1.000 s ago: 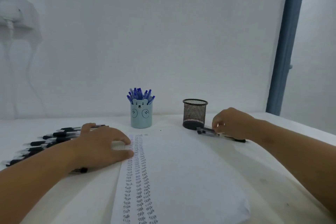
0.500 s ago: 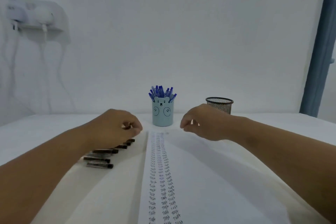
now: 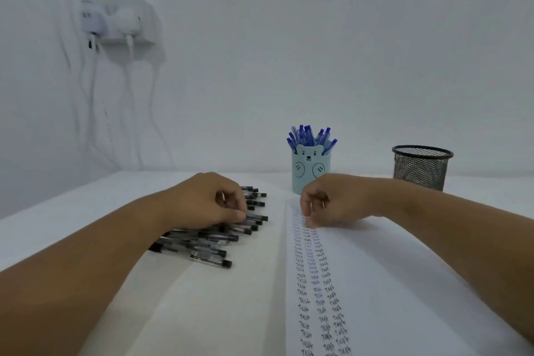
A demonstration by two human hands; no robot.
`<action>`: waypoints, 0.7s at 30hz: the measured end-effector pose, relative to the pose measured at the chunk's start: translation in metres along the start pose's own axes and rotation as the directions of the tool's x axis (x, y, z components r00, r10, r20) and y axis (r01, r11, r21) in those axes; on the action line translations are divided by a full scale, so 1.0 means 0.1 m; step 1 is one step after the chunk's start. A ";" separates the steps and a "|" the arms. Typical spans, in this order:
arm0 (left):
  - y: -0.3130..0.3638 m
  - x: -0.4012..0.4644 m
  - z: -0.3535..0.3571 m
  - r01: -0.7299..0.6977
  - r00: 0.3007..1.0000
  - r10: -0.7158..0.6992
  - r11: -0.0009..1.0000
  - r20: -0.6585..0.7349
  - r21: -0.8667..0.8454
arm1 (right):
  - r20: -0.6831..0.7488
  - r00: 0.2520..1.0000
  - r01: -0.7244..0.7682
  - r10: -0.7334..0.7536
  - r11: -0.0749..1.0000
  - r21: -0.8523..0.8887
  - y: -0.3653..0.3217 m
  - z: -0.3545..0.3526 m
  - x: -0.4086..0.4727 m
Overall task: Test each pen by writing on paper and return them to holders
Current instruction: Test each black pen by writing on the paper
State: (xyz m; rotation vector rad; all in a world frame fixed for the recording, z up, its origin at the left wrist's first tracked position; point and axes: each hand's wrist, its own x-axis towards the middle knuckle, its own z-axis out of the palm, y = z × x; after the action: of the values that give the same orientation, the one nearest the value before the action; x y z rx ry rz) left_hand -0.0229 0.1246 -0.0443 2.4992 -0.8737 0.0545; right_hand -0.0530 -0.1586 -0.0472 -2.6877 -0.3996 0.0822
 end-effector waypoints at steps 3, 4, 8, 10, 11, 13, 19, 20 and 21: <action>-0.02 0.02 0.02 -0.034 0.997 0.038 0.997 -0.066 0.064 | -0.089 0.996 0.047 -0.032 0.985 0.168 0.11 0.09 -0.02; -0.03 0.03 0.02 -0.039 0.992 0.046 0.997 -0.116 0.068 | -0.127 0.991 0.060 -0.036 0.979 0.195 0.13 0.12 -0.02; 0.06 0.07 -0.01 -0.120 0.913 -0.012 0.948 -0.408 -0.296 | -0.281 0.959 0.087 -0.036 0.982 0.169 0.15 0.24 0.01; 0.16 0.08 -0.04 -0.270 0.867 -0.175 0.622 -0.467 -0.735 | -0.301 0.953 0.084 -0.041 0.988 0.132 0.15 0.26 0.00; 0.21 0.07 -0.07 -0.323 0.870 -0.242 0.379 -0.430 -0.867 | -0.306 0.951 0.083 -0.044 0.990 0.117 0.15 0.25 0.00; 0.26 0.04 -0.13 -0.358 0.885 -0.312 0.022 -0.347 -0.933 | -0.321 0.946 0.083 -0.053 0.993 0.081 0.14 0.26 -0.01; 0.32 0.00 -0.08 -0.344 0.902 -0.352 -0.239 -0.249 -0.908 | -0.361 0.929 0.091 -0.083 0.996 0.004 0.10 0.28 -0.03; 0.33 0.00 -0.06 -0.341 0.905 -0.348 -0.250 -0.244 -0.906 | -0.382 0.919 0.097 -0.093 0.995 -0.011 0.10 0.28 -0.04; 0.34 0.01 -0.05 -0.338 0.907 -0.346 -0.262 -0.239 -0.904 | -0.420 0.900 0.115 -0.114 0.993 -0.023 0.09 0.28 -0.05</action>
State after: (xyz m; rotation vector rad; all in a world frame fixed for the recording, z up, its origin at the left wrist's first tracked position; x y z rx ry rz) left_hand -0.0421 0.1033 -0.0254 0.6597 -0.2902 -0.0957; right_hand -0.0588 -0.1564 -0.0768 -2.5744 -0.4159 -0.5245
